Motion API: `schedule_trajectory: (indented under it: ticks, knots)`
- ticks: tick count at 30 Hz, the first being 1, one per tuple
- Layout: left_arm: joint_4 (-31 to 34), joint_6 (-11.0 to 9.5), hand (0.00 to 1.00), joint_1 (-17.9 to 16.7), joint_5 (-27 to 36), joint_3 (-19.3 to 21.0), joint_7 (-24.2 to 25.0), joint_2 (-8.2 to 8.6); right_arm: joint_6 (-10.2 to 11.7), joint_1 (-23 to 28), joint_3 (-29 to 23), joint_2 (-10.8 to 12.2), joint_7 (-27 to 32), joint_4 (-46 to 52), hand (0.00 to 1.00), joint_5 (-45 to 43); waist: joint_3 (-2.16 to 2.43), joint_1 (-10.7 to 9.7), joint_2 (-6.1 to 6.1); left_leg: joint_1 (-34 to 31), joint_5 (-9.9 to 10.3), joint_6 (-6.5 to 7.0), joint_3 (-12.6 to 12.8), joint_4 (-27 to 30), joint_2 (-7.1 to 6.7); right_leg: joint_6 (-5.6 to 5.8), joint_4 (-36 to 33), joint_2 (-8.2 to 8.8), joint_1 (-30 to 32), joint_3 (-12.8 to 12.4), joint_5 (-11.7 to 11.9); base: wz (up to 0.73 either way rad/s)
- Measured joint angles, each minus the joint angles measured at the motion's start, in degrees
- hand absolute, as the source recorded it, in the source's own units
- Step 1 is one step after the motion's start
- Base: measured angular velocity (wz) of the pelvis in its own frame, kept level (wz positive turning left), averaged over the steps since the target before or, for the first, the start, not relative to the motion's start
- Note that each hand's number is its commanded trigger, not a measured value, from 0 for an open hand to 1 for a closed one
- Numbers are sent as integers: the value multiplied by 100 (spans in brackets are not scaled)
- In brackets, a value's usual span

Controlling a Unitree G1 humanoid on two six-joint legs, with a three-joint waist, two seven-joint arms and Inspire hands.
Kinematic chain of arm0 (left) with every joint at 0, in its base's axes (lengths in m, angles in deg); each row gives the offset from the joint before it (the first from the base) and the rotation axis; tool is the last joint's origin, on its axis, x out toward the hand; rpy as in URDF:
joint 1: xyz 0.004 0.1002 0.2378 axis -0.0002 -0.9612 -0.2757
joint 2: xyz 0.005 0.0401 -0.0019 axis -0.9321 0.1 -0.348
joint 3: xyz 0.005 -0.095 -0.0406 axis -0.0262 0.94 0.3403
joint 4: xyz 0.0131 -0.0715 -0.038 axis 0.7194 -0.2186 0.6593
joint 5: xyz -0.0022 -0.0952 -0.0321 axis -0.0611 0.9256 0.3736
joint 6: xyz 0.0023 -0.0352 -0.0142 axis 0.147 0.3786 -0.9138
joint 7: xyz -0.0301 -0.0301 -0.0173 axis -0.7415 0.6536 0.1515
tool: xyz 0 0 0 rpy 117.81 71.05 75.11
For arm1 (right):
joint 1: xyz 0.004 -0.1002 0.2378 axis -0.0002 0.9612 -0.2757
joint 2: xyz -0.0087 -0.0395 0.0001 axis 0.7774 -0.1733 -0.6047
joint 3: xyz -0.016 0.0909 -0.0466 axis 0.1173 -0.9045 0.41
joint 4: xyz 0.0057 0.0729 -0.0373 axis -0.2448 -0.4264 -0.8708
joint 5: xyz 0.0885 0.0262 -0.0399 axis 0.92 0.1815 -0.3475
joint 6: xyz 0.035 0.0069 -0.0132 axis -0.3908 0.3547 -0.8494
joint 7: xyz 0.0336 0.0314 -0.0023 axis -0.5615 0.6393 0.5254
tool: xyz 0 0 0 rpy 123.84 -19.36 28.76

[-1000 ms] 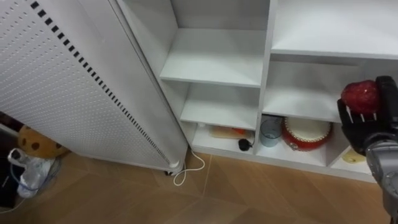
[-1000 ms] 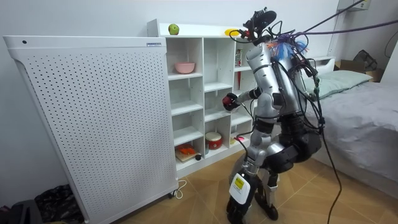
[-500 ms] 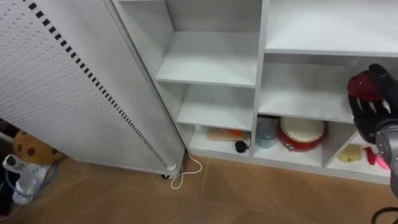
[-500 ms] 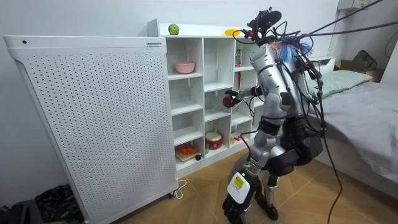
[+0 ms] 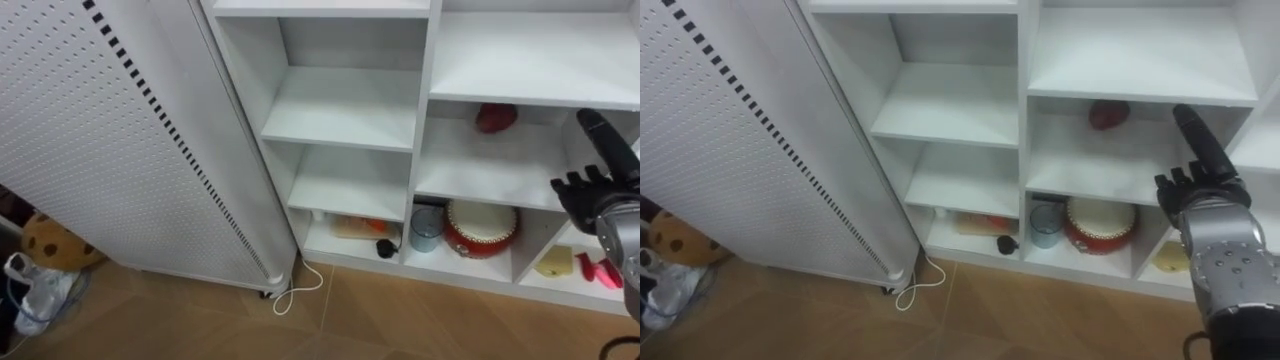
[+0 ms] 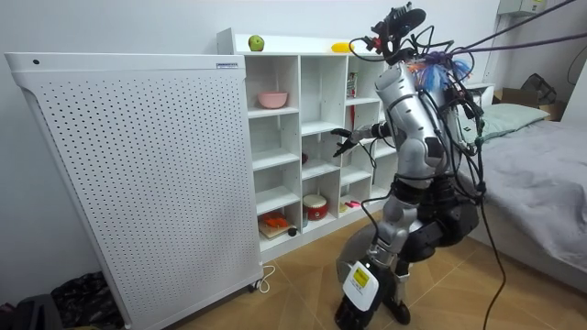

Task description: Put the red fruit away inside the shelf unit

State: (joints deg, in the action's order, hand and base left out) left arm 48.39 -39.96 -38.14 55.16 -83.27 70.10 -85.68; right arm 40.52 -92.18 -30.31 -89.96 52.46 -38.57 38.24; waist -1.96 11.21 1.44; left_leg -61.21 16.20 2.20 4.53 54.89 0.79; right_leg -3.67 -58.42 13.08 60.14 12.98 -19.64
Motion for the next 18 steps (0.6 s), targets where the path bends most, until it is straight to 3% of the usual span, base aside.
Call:
schedule_trajectory:
  ticks: [14, 18]
  knots:
    - [143, 179, 0, -49, -14, -197, 139, -71, -80, 128, 266, 0, -86, -63, 0, -39, 2, 9, -28, 236, 7, 10, 13, -162, 57, 33, 243, -31, -281, 105, 68, -1]
    - [152, 231, 0, -41, -10, -194, 308, -81, -129, 341, 480, -1, -439, -417, 0, -42, -14, 29, -49, 587, 6, 8, 9, -334, 57, 56, 423, -74, -635, 110, 79, -1]
